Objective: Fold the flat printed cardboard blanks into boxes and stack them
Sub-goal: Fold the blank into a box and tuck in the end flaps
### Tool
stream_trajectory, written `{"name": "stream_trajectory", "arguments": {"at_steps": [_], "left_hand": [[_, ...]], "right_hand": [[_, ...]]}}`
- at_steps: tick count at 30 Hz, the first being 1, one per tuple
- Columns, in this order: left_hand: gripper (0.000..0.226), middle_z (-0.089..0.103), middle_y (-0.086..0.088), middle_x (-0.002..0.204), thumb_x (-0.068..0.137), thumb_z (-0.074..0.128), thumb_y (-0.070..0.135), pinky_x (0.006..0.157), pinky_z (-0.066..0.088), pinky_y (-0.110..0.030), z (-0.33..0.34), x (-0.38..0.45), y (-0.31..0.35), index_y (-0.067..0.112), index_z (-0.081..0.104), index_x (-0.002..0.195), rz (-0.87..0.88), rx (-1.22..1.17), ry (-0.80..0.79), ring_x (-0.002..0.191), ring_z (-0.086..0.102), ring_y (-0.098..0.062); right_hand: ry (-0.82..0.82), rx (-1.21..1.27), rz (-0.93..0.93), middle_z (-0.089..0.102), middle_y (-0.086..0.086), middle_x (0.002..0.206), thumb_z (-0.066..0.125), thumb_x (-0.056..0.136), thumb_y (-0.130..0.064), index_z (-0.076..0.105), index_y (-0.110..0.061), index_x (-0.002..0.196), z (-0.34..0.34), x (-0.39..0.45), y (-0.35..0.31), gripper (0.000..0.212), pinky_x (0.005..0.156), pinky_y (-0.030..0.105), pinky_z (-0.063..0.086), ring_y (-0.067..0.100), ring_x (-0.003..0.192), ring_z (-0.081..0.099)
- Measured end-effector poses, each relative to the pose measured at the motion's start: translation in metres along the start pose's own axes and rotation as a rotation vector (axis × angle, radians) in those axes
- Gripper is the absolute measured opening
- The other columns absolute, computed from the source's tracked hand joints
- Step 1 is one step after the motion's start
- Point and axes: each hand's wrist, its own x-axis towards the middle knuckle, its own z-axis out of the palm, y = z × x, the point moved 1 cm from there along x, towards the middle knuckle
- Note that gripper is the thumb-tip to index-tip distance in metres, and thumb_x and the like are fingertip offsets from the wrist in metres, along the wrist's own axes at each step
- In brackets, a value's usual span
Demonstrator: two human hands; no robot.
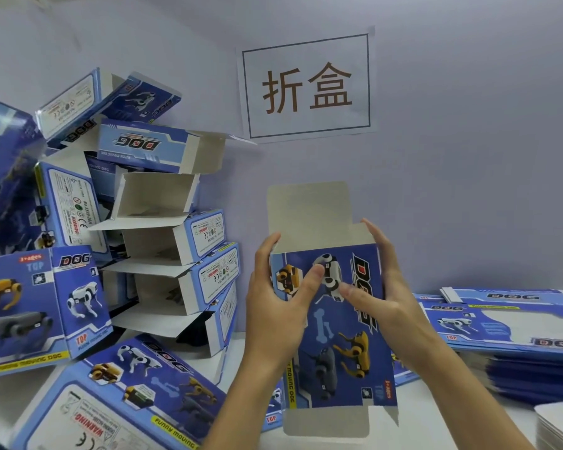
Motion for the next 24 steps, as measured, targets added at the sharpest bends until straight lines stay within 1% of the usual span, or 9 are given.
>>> {"name": "stream_trajectory", "arguments": {"at_steps": [3,7,10,13,15,17,20,22,24], "left_hand": [[0.060,0.058,0.008,0.132,0.078,0.069,0.052,0.084,0.061,-0.041,0.000,0.000,0.002,0.047,0.045,0.133,0.012,0.006,-0.002,0.115,0.063,-0.014],[0.036,0.068,0.006,0.099,0.076,0.069,0.051,0.070,0.063,-0.047,0.000,-0.001,0.002,0.046,0.050,0.106,0.003,0.016,-0.022,0.092,0.073,-0.019],[0.038,0.067,-0.006,0.101,0.072,0.067,0.059,0.071,0.062,-0.047,0.001,-0.001,0.002,0.048,0.048,0.102,-0.004,0.042,-0.043,0.092,0.072,-0.023],[0.044,0.069,-0.001,0.098,0.066,0.069,0.063,0.066,0.063,-0.037,0.000,0.001,0.002,0.047,0.049,0.102,-0.023,0.002,-0.065,0.089,0.074,-0.019],[0.044,0.072,0.005,0.094,0.066,0.066,0.064,0.063,0.061,-0.031,0.000,0.001,0.002,0.045,0.050,0.103,-0.074,-0.063,-0.094,0.085,0.075,-0.016],[0.046,0.071,0.010,0.087,0.071,0.056,0.068,0.065,0.059,-0.024,0.002,0.001,0.003,0.038,0.052,0.106,-0.126,-0.133,-0.075,0.082,0.072,-0.007],[0.043,0.058,0.019,0.063,0.090,0.041,0.060,0.052,0.046,-0.007,0.005,0.001,0.006,0.022,0.053,0.106,-0.136,-0.143,0.002,0.060,0.058,0.008],[0.025,0.052,0.017,0.056,0.103,0.043,0.041,0.046,0.043,-0.008,0.005,0.001,0.008,0.018,0.051,0.100,-0.169,-0.167,0.017,0.051,0.053,0.005],[0.014,0.049,0.018,0.055,0.103,0.043,0.026,0.045,0.041,-0.012,0.003,0.003,0.009,0.020,0.053,0.095,-0.197,-0.165,0.036,0.049,0.048,0.001]], "right_hand": [[0.004,0.013,0.021,0.069,-0.013,0.114,0.071,0.085,-0.015,0.040,-0.048,0.137,0.003,-0.001,0.000,0.069,0.072,0.024,0.059,0.016,0.105,0.070],[0.014,0.040,0.072,0.072,-0.002,0.103,0.076,0.081,-0.014,0.052,-0.044,0.121,0.000,0.000,0.005,0.055,0.066,0.030,0.060,0.026,0.092,0.073],[-0.002,0.058,0.082,0.072,0.000,0.098,0.069,0.077,-0.016,0.052,-0.042,0.114,-0.002,-0.003,0.004,0.049,0.065,0.030,0.059,0.027,0.088,0.074],[-0.010,0.079,0.128,0.074,-0.001,0.099,0.062,0.087,-0.024,0.048,-0.031,0.121,-0.002,0.008,0.000,0.037,0.068,0.030,0.059,0.024,0.088,0.074],[0.061,0.010,0.103,0.076,-0.014,0.090,0.055,0.094,-0.050,0.052,-0.019,0.115,-0.002,0.015,-0.009,0.038,0.071,0.021,0.058,0.006,0.083,0.073],[0.085,-0.065,0.129,0.075,-0.009,0.101,0.041,0.082,-0.079,0.061,-0.029,0.117,-0.003,0.017,-0.014,0.064,0.083,0.031,0.060,0.010,0.095,0.072],[0.110,-0.005,0.182,0.073,0.012,0.096,0.033,0.085,-0.070,0.065,-0.043,0.108,-0.001,0.006,-0.021,0.048,0.072,0.042,0.062,0.028,0.088,0.072],[0.114,-0.081,0.176,0.064,0.025,0.090,0.037,0.094,-0.065,0.063,-0.039,0.104,0.003,0.008,-0.027,0.038,0.071,0.054,0.058,0.041,0.079,0.066],[0.120,-0.086,0.175,0.059,0.022,0.075,0.044,0.094,-0.055,0.062,-0.034,0.094,0.004,0.010,-0.032,0.027,0.060,0.050,0.055,0.035,0.064,0.060]]}}
